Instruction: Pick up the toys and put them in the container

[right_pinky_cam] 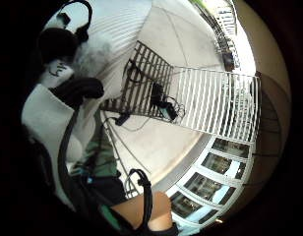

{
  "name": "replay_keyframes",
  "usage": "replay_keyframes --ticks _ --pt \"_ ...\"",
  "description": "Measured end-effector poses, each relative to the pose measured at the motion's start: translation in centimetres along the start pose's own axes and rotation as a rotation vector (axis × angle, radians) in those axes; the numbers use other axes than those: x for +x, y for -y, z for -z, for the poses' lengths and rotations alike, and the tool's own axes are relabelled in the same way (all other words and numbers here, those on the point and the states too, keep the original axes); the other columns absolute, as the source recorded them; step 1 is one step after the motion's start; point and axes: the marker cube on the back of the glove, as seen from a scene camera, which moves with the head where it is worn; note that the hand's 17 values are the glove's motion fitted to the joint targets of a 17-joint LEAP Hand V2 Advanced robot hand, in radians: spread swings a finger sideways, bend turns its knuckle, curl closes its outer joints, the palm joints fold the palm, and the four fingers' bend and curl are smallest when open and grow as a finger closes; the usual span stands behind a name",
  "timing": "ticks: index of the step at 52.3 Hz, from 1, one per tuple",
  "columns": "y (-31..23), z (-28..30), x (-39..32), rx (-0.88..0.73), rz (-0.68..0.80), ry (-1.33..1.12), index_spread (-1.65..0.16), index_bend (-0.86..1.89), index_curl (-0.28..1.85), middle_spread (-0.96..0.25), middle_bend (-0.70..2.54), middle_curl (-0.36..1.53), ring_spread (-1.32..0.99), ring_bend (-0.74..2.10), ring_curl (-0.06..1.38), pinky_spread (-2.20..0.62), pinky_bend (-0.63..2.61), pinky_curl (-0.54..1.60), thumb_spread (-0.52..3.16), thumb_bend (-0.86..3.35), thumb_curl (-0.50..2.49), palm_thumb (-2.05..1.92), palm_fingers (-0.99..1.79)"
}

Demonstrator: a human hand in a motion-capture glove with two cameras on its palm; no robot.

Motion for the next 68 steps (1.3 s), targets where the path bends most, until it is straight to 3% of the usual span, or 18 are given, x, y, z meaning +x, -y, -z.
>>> replay_keyframes --ticks 7,10,15,21,25,28,32,39,42,47,53,60,68 --pt "0.5 0.5 -1.1 0.126 0.083 0.017 -0.38 0.22 0.43 -0.35 0.57 0.53 -0.48 1.03 0.30 -0.51 0.86 0.26 1.10 0.28 0.47 0.69 1.03" --pt "0.3 0.7 -1.7 0.106 0.071 0.018 -0.37 0.19 0.44 -0.36 0.65 0.56 -0.48 1.06 0.32 -0.55 0.84 0.26 1.02 0.32 0.51 0.78 1.17" --pt "1.3 0.5 -2.1 0.279 0.103 0.017 -0.34 0.20 0.47 -0.36 0.79 0.60 -0.45 1.13 0.37 -0.59 0.80 0.27 0.96 0.42 0.58 0.95 1.32" --pt "1.8 1.4 -1.8 0.212 0.083 0.079 -0.32 0.34 0.53 -0.35 0.89 0.63 -0.43 1.16 0.39 -0.57 0.71 0.27 1.05 0.56 0.64 1.06 1.40" --pt "2.4 3.7 -1.3 0.144 0.059 0.097 -0.30 0.41 0.56 -0.34 0.94 0.63 -0.42 1.15 0.39 -0.57 0.70 0.28 1.12 0.63 0.66 1.07 1.38" --pt "3.5 5.7 -0.9 0.226 0.130 0.092 -0.28 0.42 0.58 -0.33 0.96 0.63 -0.42 1.17 0.40 -0.57 0.70 0.29 1.05 0.61 0.69 1.06 1.33" --pt "3.5 8.7 -1.0 0.199 0.094 0.088 -0.30 0.33 0.59 -0.35 0.81 0.59 -0.42 1.15 0.40 -0.53 0.84 0.34 0.84 0.35 0.67 0.76 1.07" --pt "3.9 17.3 -3.0 0.224 0.129 0.063 -0.33 0.18 0.59 -0.38 0.70 0.57 -0.43 1.09 0.40 -0.50 0.95 0.39 0.73 0.26 0.71 0.69 0.99" --pt "3.6 20.9 -4.7 0.194 0.164 0.050 -0.34 0.15 0.58 -0.40 0.66 0.56 -0.44 1.09 0.40 -0.49 0.96 0.39 0.71 0.24 0.72 0.69 0.98" --pt "5.4 24.7 -7.9 0.387 0.159 0.056 -0.36 0.13 0.56 -0.42 0.63 0.56 -0.44 1.08 0.40 -0.47 0.96 0.39 0.69 0.22 0.75 0.69 0.98" --pt "3.3 28.9 -11.7 0.283 0.138 0.048 -0.38 0.12 0.55 -0.43 0.60 0.56 -0.44 1.08 0.41 -0.47 0.97 0.39 0.67 0.20 0.78 0.69 0.97" --pt "3.7 32.5 -17.3 0.441 0.227 0.065 -0.39 0.11 0.52 -0.44 0.59 0.57 -0.44 1.08 0.42 -0.46 0.97 0.39 0.66 0.18 0.82 0.69 0.97" --pt "2.1 37.1 -25.2 0.478 0.268 0.080 -0.39 0.11 0.50 -0.45 0.57 0.59 -0.45 1.08 0.42 -0.47 0.97 0.39 0.66 0.16 0.85 0.70 0.96"
